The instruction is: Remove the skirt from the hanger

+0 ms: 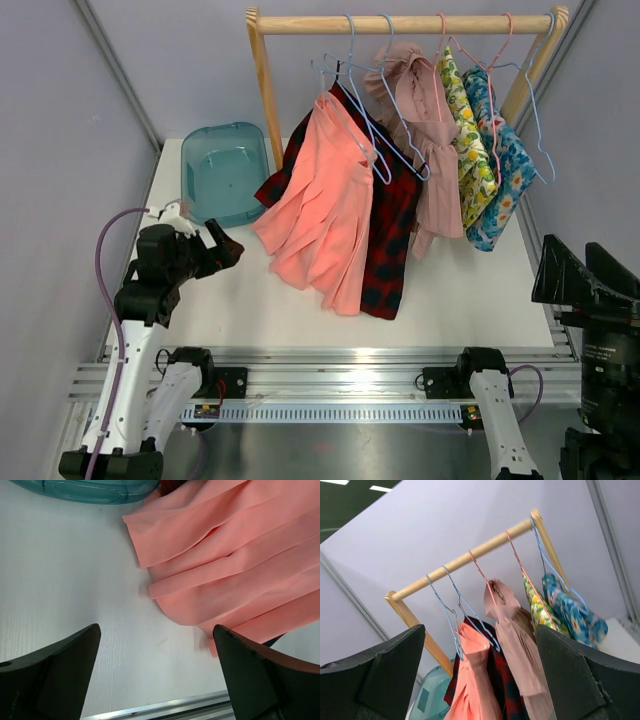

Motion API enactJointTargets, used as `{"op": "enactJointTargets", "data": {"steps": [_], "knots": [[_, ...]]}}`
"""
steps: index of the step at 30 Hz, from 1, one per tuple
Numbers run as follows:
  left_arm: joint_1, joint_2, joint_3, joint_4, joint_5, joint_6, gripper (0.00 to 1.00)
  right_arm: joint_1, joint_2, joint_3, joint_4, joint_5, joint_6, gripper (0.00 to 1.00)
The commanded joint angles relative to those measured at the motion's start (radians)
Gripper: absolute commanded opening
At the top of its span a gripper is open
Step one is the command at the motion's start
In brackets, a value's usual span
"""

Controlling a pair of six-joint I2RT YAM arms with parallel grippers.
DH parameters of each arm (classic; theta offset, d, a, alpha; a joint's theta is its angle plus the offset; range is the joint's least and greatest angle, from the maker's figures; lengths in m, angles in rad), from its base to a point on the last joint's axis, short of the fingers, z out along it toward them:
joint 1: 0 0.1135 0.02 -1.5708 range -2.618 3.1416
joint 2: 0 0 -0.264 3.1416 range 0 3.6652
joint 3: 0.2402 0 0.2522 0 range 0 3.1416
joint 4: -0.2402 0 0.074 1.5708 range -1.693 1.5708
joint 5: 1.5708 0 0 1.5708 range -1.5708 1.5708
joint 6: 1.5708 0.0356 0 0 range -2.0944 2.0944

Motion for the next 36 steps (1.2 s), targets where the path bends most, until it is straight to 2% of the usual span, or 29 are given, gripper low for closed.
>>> {"op": "enactJointTargets", "data": {"steps": [1, 4, 6, 8, 13, 18, 21, 27, 34, 36], "knots": [[-0.027, 0.005, 0.042, -0.024, -0.088, 0.013, 0.99, 0.001, 0.114, 0.084, 0.042, -0.103, -0.165, 0.99], [-0.048, 0.003, 0.042, -0.016, -0.069, 0.023, 0.99, 0.001, 0.145, 0.121, 0.101, -0.134, -0.259, 0.99], [-0.053, -0.005, 0.036, 0.001, -0.053, 0.032, 0.99, -0.001, 0.174, 0.171, 0.115, -0.090, -0.284, 1.00], [-0.056, 0.003, 0.031, 0.004, -0.047, 0.032, 0.99, -0.001, 0.240, 0.205, 0.124, -0.138, -0.316, 0.99], [-0.088, 0.029, 0.016, 0.030, 0.033, 0.046, 0.99, 0.001, 0.442, 0.273, 0.154, -0.136, -0.347, 0.99], [-0.122, 0.011, 0.013, 0.019, -0.024, 0.035, 0.99, -0.001, 0.735, 0.446, 0.063, -0.058, -0.345, 0.99], [-0.128, 0.000, 0.013, 0.016, -0.028, 0.033, 0.99, -0.001, 0.856, 0.501, 0.066, 0.069, -0.356, 0.99], [-0.130, 0.014, 0.016, 0.016, -0.024, 0.035, 0.99, 0.001, 1.030, 0.586, 0.045, 0.123, -0.376, 1.00], [-0.130, 0.023, 0.014, 0.015, -0.019, 0.033, 0.99, 0.001, 0.998, 0.414, 0.121, 0.189, -0.405, 0.99], [-0.130, 0.023, 0.014, 0.016, -0.019, 0.033, 0.99, -0.001, 0.986, 0.367, 0.143, 0.203, -0.408, 0.88]]}}
